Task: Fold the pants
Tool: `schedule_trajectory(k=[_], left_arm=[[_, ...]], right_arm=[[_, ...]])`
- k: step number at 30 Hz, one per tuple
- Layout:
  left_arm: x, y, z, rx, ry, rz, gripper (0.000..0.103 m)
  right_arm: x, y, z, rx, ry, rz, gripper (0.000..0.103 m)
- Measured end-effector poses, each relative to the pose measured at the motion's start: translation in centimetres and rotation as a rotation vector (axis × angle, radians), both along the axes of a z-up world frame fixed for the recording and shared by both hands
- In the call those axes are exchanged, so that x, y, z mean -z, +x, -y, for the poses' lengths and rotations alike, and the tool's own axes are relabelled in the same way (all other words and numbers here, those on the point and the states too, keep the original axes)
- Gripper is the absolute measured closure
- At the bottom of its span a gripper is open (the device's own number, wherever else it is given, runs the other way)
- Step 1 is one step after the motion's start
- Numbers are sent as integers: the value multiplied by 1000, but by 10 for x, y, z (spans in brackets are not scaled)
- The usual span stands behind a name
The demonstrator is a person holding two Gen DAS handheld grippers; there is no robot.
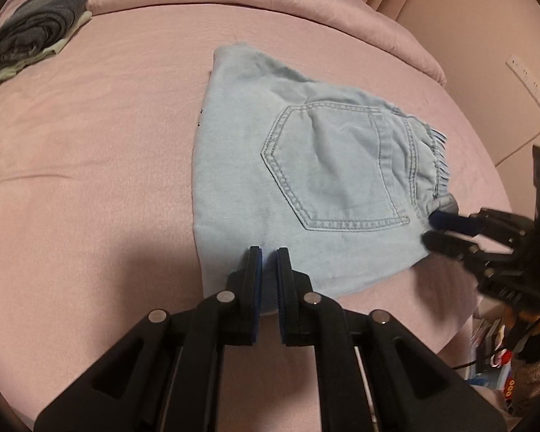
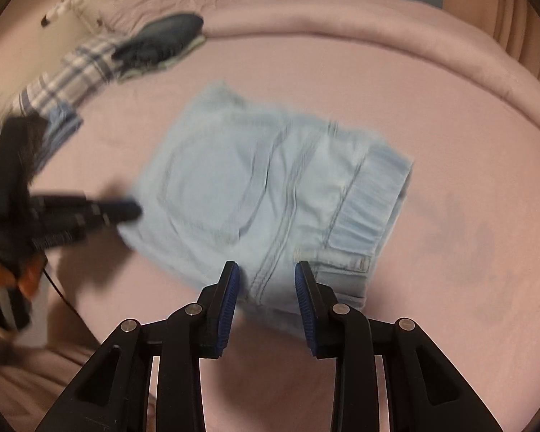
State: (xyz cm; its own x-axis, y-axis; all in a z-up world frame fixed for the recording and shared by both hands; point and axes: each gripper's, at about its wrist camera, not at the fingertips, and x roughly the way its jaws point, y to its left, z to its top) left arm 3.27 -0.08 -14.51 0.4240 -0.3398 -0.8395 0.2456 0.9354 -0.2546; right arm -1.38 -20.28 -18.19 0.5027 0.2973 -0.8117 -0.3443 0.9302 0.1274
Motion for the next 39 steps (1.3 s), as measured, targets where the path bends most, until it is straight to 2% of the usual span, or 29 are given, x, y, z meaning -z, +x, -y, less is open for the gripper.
schedule_trajectory(k=[3,4,6,7,8,9,10,11,17,22,31,39], left_arm=[[1,-3,-6,2,25,13,95],[-1,-4,-5,3,33,17,93],[-6,-6,-5,5,47,33,81],[-9,-7,-5,6,49,48,61],[-12,-8,-6,0,53,63,37],[-16,-8,-8,-22,73,82,29],[-18,-4,-7,-34,85,95,26],[-21,-3,-8,-41,90,106,26],[-26,6,-18,-67,85,121,26],[-25,10,-24,-85,63,102,26],[-18,19,-25,-89,52,71,26],[-14,28,-26,-79,38,55,26]], right_arm=[[-4,5,-1,0,9,2,71],[-7,8,4,5,39,-13,71],[-15,8,21,29,168,-36,68],[-22,8,35,45,265,-38,64],[-26,7,46,63,338,-37,54],[-30,7,60,100,408,-31,39],[-31,7,69,125,438,-26,33],[-31,7,79,156,462,-23,27],[-3,13,114,284,640,-118,27],[15,12,121,310,692,-171,27],[22,23,96,244,631,-233,26],[27,32,91,238,597,-251,26]])
